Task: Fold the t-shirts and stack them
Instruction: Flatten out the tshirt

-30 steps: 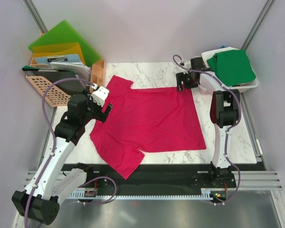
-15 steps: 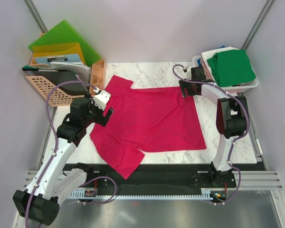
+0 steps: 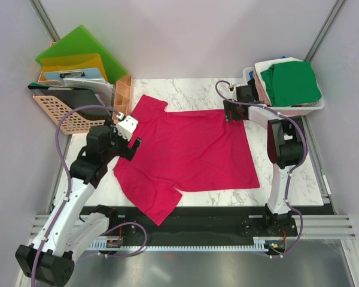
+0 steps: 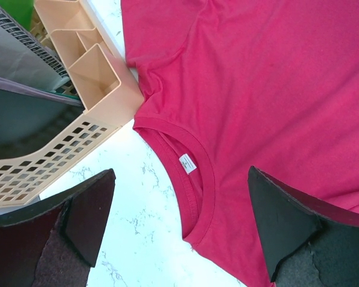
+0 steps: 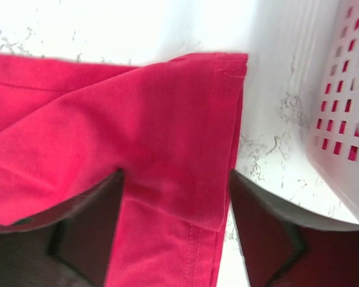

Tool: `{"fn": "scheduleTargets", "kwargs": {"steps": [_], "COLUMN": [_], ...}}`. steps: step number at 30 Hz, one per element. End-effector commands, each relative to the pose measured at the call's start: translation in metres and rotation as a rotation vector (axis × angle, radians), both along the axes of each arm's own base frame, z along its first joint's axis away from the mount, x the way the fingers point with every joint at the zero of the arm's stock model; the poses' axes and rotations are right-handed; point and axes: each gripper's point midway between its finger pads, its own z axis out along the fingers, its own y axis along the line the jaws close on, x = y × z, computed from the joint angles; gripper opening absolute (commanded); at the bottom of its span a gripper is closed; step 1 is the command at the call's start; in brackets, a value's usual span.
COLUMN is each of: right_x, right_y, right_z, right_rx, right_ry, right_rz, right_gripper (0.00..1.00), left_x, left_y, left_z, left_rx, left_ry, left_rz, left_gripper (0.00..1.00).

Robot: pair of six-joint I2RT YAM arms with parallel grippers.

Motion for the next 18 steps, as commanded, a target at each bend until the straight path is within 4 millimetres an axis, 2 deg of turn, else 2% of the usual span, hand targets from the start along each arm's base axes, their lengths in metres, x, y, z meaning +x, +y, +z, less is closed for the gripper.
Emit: {"fn": "scheduleTargets", "kwargs": {"steps": [1, 3, 5, 7, 8, 9, 10, 12, 13, 15, 16, 18], "right_x": [0.007, 0.002, 0.000, -0.005, -0.007, -0.018, -0.017, -0.031, -0.034, -0.048, -0.053, -0.066], "right_y": [-0.045, -0.042, -0.041, -0.045, -0.044, -0.046, -0.045, -0.044, -0.043, -0.043, -0.044, -0.043], "right_z": [-0.023, -0.025, -0.018, -0.002, 0.005, 0.001, 0.022, 0.024, 0.040, 0.040, 0.052, 0.053], "right_rx": [-0.013, 0.002, 0.002, -0.011, -0.031, -0.059, -0.080, -0.105, -0.100, -0.103, -0.098, -0.092], "right_ry": [0.019, 0.030, 0.012, -0.050, -0.076, -0.070, -0.126, -0.119, -0.151, -0.141, -0.163, -0.152], "right_rz": [-0.178, -0.169, -0.168, -0.174, -0.155, -0.136, -0.125, -0.086, -0.079, -0.074, -0.073, -0.064], "right_gripper": [0.75, 0.73, 0.74, 0.76, 0.76, 0.77, 0.79, 0.80, 0.80, 0.80, 0.80, 0.80], "left_x": [-0.001, -0.002, -0.001, 0.000, 0.004, 0.005, 0.006, 0.009, 0.010, 0.014, 0.015, 0.017], "left_y": [0.006, 0.007, 0.006, 0.006, 0.009, 0.009, 0.008, 0.005, 0.004, -0.003, -0.005, -0.011], "left_z": [0.006, 0.005, 0.004, -0.001, -0.010, -0.015, -0.022, -0.035, -0.039, -0.052, -0.053, -0.056], "left_rx": [0.039, 0.049, 0.050, 0.051, 0.067, 0.073, 0.078, 0.078, 0.081, 0.072, 0.070, 0.054], "left_ry": [-0.045, -0.041, -0.038, -0.024, 0.008, 0.026, 0.045, 0.067, 0.079, 0.130, 0.139, 0.156], "left_rz": [-0.001, -0.004, -0.004, -0.003, 0.019, 0.023, 0.020, 0.003, 0.002, -0.024, -0.029, -0.049], "left_gripper": [0.99, 0.99, 0.99, 1.00, 1.00, 1.00, 1.00, 1.00, 1.00, 1.00, 1.00, 0.99]}}
